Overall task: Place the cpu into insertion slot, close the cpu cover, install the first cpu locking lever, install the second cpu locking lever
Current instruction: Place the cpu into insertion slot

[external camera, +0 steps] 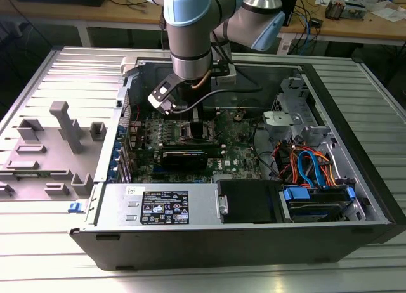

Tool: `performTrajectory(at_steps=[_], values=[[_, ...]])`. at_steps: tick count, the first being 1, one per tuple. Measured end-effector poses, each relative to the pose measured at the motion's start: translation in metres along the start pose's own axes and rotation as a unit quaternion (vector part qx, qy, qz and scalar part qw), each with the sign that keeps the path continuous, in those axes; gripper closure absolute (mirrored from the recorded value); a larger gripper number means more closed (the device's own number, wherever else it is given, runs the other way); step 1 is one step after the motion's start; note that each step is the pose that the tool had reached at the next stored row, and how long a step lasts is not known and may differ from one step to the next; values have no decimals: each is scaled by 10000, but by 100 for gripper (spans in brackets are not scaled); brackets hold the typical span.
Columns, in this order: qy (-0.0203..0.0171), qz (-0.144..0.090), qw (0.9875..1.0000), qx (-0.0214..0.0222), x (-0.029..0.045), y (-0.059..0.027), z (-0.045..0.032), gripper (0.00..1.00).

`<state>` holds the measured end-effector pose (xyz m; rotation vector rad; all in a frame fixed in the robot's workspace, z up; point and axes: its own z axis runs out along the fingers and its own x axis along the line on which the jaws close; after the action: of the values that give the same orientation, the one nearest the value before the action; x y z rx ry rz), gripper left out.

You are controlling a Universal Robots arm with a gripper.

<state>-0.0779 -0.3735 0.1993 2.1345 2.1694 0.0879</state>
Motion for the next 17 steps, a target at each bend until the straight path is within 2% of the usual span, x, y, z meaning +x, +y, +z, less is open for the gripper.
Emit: performTrajectory(at_steps=[10, 13, 17], values=[[22, 2, 10000, -1, 0, -1, 4, 46], [54, 6, 10000, -1, 1, -1, -1, 46], [56, 6, 10000, -1, 0, -1, -2, 46]])
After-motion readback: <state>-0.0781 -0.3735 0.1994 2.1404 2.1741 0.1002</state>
